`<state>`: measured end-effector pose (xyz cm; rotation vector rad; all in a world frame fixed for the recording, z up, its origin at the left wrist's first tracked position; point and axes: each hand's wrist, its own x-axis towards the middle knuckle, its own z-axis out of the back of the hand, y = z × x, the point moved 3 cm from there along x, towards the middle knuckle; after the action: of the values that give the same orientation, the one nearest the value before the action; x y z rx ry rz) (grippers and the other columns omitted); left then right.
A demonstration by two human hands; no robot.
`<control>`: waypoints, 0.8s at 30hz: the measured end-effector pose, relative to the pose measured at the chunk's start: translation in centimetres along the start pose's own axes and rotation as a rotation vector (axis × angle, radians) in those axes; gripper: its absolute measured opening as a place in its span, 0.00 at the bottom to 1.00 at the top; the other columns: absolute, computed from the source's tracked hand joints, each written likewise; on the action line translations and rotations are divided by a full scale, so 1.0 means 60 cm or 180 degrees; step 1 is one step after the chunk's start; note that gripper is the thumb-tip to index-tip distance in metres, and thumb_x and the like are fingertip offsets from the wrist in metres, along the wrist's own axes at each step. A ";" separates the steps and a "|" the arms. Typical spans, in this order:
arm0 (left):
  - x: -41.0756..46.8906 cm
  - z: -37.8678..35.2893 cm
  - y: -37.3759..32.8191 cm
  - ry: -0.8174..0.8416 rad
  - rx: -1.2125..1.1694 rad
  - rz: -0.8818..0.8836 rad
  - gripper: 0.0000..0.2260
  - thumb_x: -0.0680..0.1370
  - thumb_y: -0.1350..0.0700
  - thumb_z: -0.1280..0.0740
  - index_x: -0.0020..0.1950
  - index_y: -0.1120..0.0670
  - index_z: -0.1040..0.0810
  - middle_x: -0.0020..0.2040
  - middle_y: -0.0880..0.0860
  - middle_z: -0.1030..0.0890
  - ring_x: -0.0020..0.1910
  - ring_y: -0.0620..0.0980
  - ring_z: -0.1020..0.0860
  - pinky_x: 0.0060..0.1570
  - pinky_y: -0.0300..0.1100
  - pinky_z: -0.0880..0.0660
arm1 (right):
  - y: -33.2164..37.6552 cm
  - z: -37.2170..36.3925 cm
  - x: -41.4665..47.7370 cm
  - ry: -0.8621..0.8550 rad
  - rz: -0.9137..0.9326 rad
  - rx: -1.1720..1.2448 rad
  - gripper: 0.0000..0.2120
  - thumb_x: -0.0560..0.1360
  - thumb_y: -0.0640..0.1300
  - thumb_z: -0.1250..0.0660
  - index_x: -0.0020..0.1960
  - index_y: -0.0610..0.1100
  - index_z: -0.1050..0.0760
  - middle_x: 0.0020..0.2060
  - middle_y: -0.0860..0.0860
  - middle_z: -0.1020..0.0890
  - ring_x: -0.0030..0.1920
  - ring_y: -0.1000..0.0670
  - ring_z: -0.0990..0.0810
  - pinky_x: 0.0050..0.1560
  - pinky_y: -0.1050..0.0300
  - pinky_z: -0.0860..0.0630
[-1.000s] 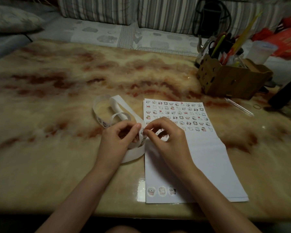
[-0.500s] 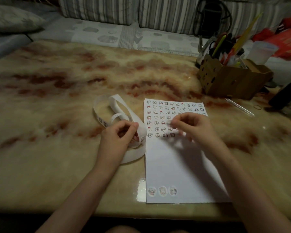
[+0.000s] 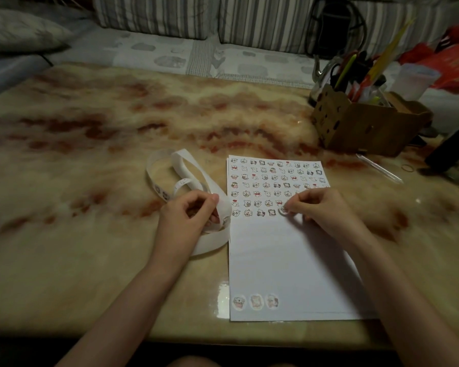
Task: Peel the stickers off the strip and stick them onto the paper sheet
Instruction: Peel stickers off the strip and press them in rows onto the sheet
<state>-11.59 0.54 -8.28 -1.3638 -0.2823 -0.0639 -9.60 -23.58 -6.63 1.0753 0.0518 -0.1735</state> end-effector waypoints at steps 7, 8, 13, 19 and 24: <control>0.000 0.000 0.000 0.0002 -0.0005 0.0035 0.07 0.76 0.61 0.32 0.39 0.58 0.19 0.29 0.48 0.19 0.29 0.38 0.23 0.34 0.27 0.29 | -0.005 -0.006 -0.001 0.0007 0.0035 -0.0123 0.07 0.70 0.38 0.28 0.33 0.45 0.17 0.32 0.52 0.15 0.26 0.59 0.29 0.32 0.60 0.34; 0.000 0.000 0.000 -0.0001 -0.0007 0.0042 0.07 0.76 0.61 0.32 0.39 0.57 0.19 0.29 0.47 0.19 0.29 0.38 0.23 0.34 0.27 0.29 | -0.005 -0.005 -0.001 0.0006 0.0039 -0.0142 0.07 0.70 0.39 0.29 0.33 0.45 0.17 0.33 0.52 0.15 0.26 0.57 0.29 0.32 0.59 0.35; 0.000 0.000 0.001 0.0014 0.0019 0.0033 0.06 0.76 0.60 0.32 0.40 0.58 0.19 0.29 0.44 0.19 0.29 0.38 0.22 0.34 0.27 0.28 | -0.009 -0.007 0.000 0.0018 0.0102 -0.0148 0.08 0.70 0.38 0.29 0.33 0.44 0.18 0.33 0.50 0.15 0.26 0.55 0.31 0.29 0.61 0.36; 0.000 0.000 0.002 0.0016 0.0001 0.0063 0.06 0.76 0.60 0.32 0.40 0.59 0.19 0.29 0.46 0.19 0.29 0.38 0.23 0.34 0.27 0.29 | -0.009 -0.008 0.003 0.0012 0.0176 -0.0198 0.06 0.70 0.36 0.30 0.35 0.42 0.17 0.32 0.51 0.15 0.22 0.62 0.30 0.25 0.71 0.37; 0.000 0.000 0.000 0.0028 0.0026 0.0041 0.07 0.76 0.60 0.32 0.40 0.60 0.19 0.30 0.50 0.19 0.29 0.39 0.22 0.34 0.27 0.29 | -0.013 -0.013 0.002 -0.0112 0.0207 -0.0344 0.05 0.70 0.38 0.29 0.36 0.42 0.18 0.32 0.51 0.15 0.27 0.60 0.26 0.32 0.63 0.32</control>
<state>-11.61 0.53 -8.32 -1.3568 -0.2660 -0.0579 -9.59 -23.28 -7.67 0.9646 -0.0055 -0.1294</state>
